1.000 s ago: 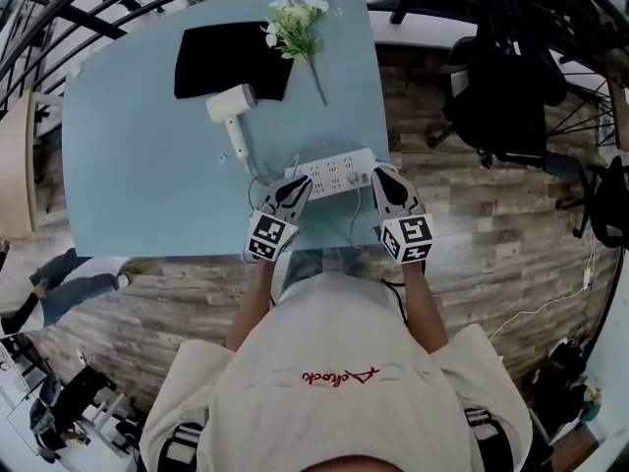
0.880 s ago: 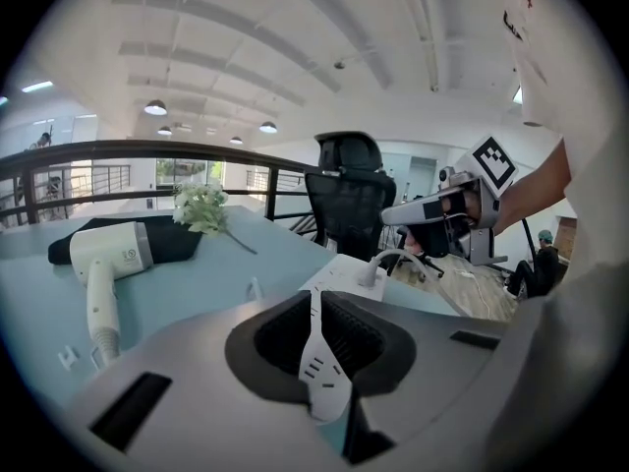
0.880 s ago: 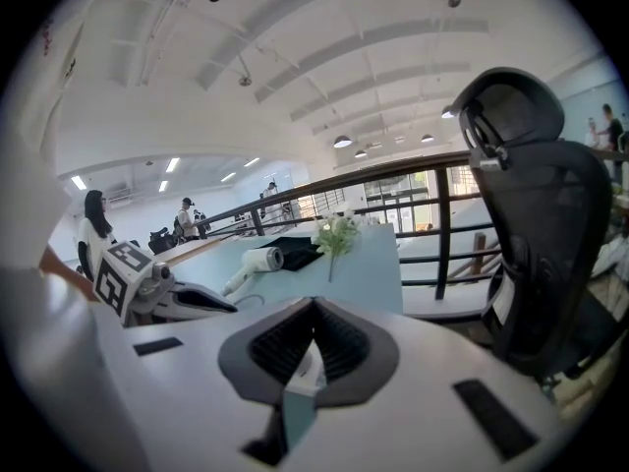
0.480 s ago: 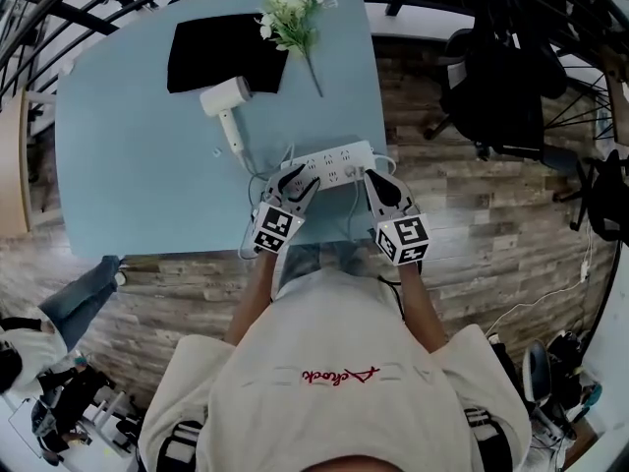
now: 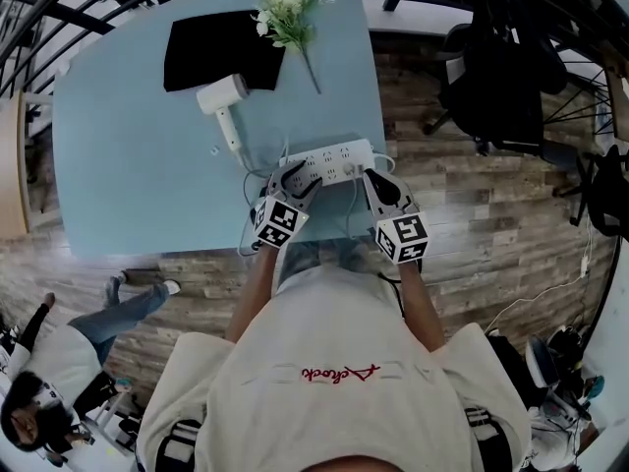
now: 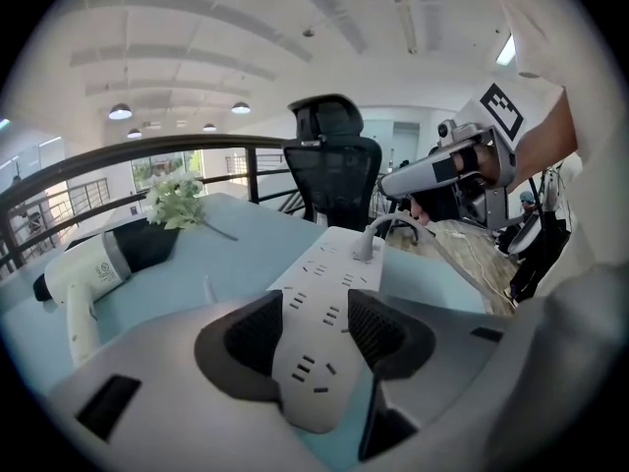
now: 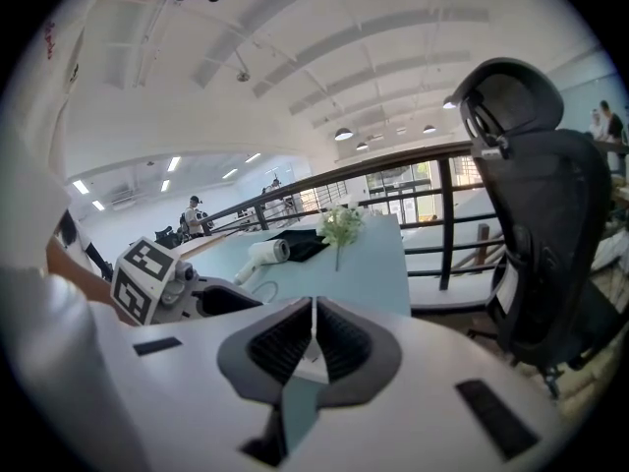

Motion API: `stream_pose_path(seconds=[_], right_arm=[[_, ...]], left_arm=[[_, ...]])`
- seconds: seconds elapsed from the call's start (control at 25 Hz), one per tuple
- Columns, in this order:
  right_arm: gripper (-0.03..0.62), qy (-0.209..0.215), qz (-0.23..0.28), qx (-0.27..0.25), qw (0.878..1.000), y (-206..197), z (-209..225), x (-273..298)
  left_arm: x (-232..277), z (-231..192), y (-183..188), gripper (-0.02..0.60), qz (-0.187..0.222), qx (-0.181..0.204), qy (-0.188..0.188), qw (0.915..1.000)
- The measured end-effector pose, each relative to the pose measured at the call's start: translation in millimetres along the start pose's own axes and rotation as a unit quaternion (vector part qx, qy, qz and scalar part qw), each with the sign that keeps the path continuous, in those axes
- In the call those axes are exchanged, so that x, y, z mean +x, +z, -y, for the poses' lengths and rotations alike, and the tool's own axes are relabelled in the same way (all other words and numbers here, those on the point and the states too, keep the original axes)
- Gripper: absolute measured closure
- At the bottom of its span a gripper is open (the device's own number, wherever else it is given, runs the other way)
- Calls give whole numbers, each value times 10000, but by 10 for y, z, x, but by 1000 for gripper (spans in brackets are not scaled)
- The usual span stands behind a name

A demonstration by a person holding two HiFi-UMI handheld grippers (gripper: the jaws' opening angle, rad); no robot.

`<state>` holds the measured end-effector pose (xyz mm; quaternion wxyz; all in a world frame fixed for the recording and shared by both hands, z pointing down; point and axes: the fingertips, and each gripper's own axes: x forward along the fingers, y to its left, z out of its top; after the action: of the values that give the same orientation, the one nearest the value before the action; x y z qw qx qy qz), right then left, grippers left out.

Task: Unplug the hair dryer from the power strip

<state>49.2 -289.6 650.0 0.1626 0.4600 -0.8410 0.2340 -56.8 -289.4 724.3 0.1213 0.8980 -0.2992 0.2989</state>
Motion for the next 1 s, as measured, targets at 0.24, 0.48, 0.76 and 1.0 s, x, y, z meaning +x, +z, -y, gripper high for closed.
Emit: stream_pose_path(seconds=[0.24,0.48,0.76,1.0], right_arm=[[471,332,11,104,9994,11,-112,33],[356,303,-318,-101,9990,-154,-176,84],[356,187,-511,-229,9983,-255,-189,157],[356,28,-556,-471,9973,-283,-206,284]], left_arm=[[0,-18,0,390,-23,-76,-29,10000],[2,-20,-4,390,1,-52,-8,10000],[-2,-16,1,390,8,-38,-4,10000],[-3,-10,1,390,35,-24,0,10000]])
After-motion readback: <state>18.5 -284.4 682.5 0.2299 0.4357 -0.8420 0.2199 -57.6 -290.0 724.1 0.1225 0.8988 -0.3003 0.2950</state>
